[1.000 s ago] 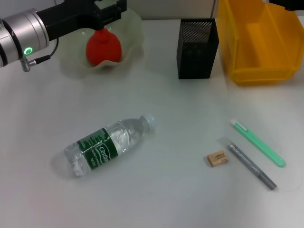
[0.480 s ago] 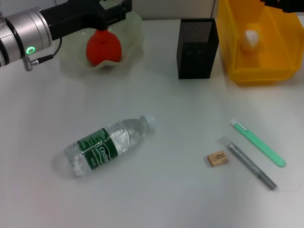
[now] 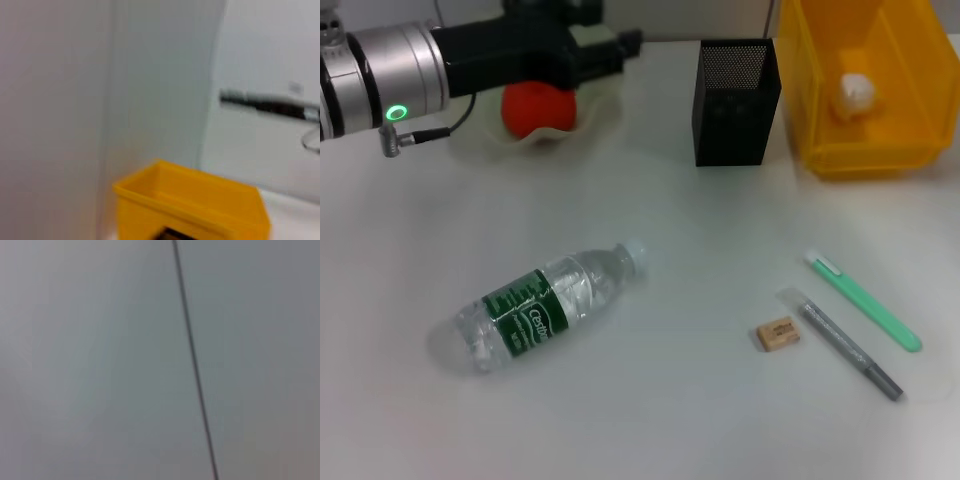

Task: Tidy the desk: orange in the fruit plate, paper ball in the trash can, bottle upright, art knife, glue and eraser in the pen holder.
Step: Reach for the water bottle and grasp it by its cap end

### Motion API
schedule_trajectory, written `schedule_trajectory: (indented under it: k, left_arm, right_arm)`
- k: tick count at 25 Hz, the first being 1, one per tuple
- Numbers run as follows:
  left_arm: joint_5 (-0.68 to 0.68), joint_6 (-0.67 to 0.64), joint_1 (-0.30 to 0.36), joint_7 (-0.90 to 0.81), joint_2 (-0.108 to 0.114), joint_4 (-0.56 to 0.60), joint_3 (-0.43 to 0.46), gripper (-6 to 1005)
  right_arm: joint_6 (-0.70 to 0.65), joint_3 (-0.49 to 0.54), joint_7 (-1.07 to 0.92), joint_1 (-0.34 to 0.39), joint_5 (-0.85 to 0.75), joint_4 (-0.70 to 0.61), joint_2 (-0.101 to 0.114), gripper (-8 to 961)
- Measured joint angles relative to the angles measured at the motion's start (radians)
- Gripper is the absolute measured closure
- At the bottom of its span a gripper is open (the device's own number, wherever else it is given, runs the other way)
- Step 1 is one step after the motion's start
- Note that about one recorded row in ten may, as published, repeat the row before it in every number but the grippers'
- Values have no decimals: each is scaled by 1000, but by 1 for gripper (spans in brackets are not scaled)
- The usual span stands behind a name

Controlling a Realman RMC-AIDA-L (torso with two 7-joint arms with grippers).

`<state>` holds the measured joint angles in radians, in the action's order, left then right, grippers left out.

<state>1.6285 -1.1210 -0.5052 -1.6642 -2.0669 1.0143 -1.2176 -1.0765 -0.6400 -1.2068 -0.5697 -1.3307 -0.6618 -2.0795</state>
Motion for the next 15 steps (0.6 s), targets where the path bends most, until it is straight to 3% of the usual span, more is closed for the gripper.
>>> schedule_trajectory:
  k: [2,3,7,10,12,15]
  left_arm:
    - [149,-28,36,-178,1,155,-71,368]
    - [149,-28,36,-178,1,155,-71,368]
    - [423,-79,48,-487,-1,319,-182,368]
    - [455,-87,44,-526,-2,333,-210,367]
    - [559,-69,21,-611,-6,337,-316,367]
    - [612,-47,5,-652,-7,322,-356,367]
  right_arm:
    - [-115,-1,191,20,215,107,0,173]
    - [-115,-1,191,20,215,107,0,173]
    - [-191,8,262,25,304,195,1,173]
    - [-192,8,263,24,304,210,1,173]
    - [-192,1,264,23,304,217,1,173]
    - [-194,1,264,25,304,217,1,173]
